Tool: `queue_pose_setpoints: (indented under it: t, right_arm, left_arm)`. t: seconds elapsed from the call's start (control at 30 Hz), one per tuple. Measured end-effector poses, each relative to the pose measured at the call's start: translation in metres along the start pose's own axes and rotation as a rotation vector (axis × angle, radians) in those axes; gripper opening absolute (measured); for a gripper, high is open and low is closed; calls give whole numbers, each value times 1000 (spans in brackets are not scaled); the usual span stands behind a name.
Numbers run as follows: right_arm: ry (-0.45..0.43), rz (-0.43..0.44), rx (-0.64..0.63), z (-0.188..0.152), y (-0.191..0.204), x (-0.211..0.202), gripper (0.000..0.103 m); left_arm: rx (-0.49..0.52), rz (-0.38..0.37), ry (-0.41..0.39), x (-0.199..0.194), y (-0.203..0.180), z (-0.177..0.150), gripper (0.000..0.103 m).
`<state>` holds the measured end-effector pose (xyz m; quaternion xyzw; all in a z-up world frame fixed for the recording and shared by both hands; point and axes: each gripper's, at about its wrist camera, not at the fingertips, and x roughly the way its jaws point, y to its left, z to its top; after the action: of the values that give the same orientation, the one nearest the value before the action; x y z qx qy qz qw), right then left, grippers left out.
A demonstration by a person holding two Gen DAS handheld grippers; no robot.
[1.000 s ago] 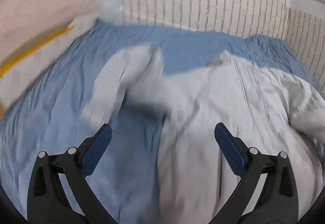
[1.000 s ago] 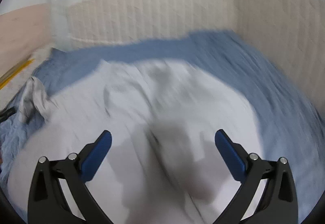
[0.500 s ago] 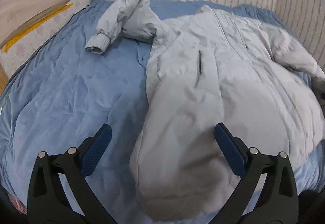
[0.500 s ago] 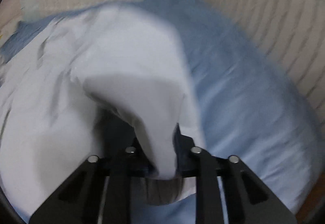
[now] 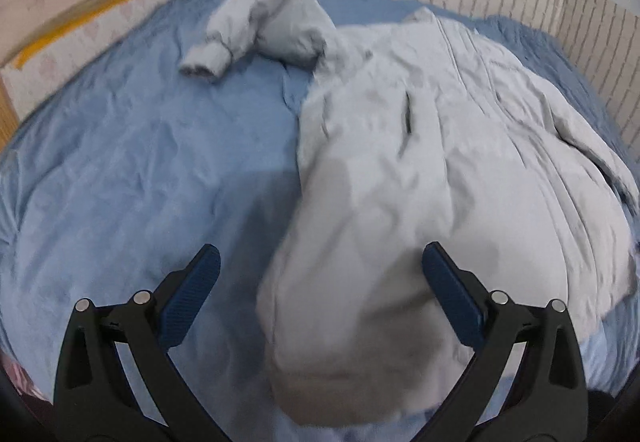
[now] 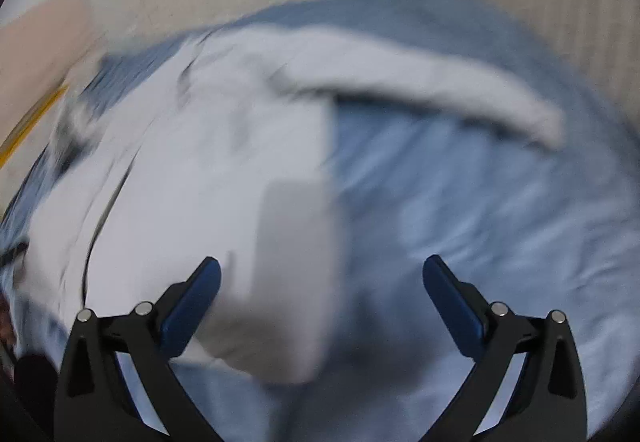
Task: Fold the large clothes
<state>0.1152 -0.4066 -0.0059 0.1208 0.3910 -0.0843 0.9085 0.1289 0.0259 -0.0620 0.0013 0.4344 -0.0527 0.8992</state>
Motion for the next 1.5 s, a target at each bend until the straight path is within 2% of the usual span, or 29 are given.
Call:
queue_pose_setpoints:
  t: [0.07, 0.1, 0.13, 0.17, 0.2, 0.23, 0.27, 0.3, 0.37, 0.4, 0.43, 0.47, 0.5, 0.53, 0.57, 0.6, 0.67, 0.77, 0.9, 0.97, 1.07, 1.13, 1.2, 1.23, 1.27, 1.3, 1.4, 1.43, 1.5]
  right_arm:
    - [14, 12, -20, -9, 21, 20, 101]
    - [13, 36, 7, -11, 15, 31, 98]
    - [35, 76, 75, -12, 18, 44, 89]
    - [46, 80, 102, -24, 12, 45, 73]
    - [47, 39, 104, -30, 21, 46, 61]
    - [39, 7, 82, -36, 30, 40, 50]
    - [42, -5, 70, -36, 41, 34, 33]
    - [40, -8, 66, -36, 43, 28, 25]
    - [-25, 29, 105, -41, 31, -12, 21]
    - [-57, 63, 139, -42, 23, -32, 20]
    - [-59, 70, 148, -46, 16, -45, 21]
    - [-47, 68, 150, -53, 6, -49, 26]
    - [-23, 64, 167, -57, -3, -48, 47]
    - [-18, 44, 195, -60, -13, -47, 58]
    - [-31, 24, 236, -62, -26, -51, 81]
    - [-81, 4, 303, -61, -46, -60, 87]
    - [-160, -42, 405, -49, -78, -73, 94]
    - [-214, -84, 459, -13, -117, -63, 99]
    - [-196, -136, 411, 40, -156, -12, 99]
    - [-160, -133, 466, 62, -180, 30, 99]
    - [-153, -54, 651, 77, -213, 75, 99]
    - [-176, -105, 711, 86, -230, 89, 99]
    - [-235, -122, 753, 93, -241, 92, 93]
    - [-259, -141, 758, 98, -245, 94, 77]
    - [-260, -174, 739, 104, -244, 97, 33]
    - [-252, -221, 683, 115, -239, 100, 25]
    - [-310, -336, 502, 148, -200, 86, 12]
    - [-348, -348, 464, 157, -186, 77, 12]
    - [-452, -304, 375, 185, -134, 54, 11]
  left_arm:
    - [22, -21, 29, 7, -4, 1, 100]
    - [36, -27, 52, 14, -8, 2, 100]
    - [46, -31, 65, 21, -11, 2, 100]
    - [61, -36, 93, 31, -14, 3, 100]
    - [71, -52, 113, 40, -16, 5, 91]
    - [75, -75, 117, 43, -17, 5, 77]
    - [78, -138, 134, 47, -19, 7, 42]
    - [85, -147, 131, 45, -23, 9, 23]
    - [106, -149, 62, 23, -29, 18, 11]
    - [80, -162, 26, 9, -24, 20, 10]
    - [41, -176, -3, -3, -16, 20, 11]
    - [-26, -185, -16, -15, -2, 17, 15]
    - [-66, -172, -13, -18, 7, 15, 25]
    - [-114, -153, -10, -21, 18, 11, 30]
    - [-177, -89, -15, -25, 33, 6, 45]
    - [-216, -25, -29, -30, 43, 4, 69]
    - [-295, 107, -96, -45, 62, 4, 91]
    - [-389, 145, -252, -68, 80, 25, 98]
    - [-328, 149, -382, -61, 53, 82, 100]
    - [-307, 128, -406, -37, 31, 114, 100]
    - [-324, 32, -387, 4, 5, 155, 100]
    - [-324, 5, -398, 25, -12, 172, 100]
    - [-302, -17, -406, 47, -27, 189, 100]
    - [-289, -25, -409, 55, -33, 193, 100]
    - [-280, -27, -415, 61, -35, 193, 100]
    - [-271, -27, -424, 67, -38, 192, 100]
    - [-270, -68, -399, 81, -39, 186, 100]
    - [-272, -83, -383, 84, -37, 188, 100]
    - [-276, -83, -450, 73, -22, 193, 100]
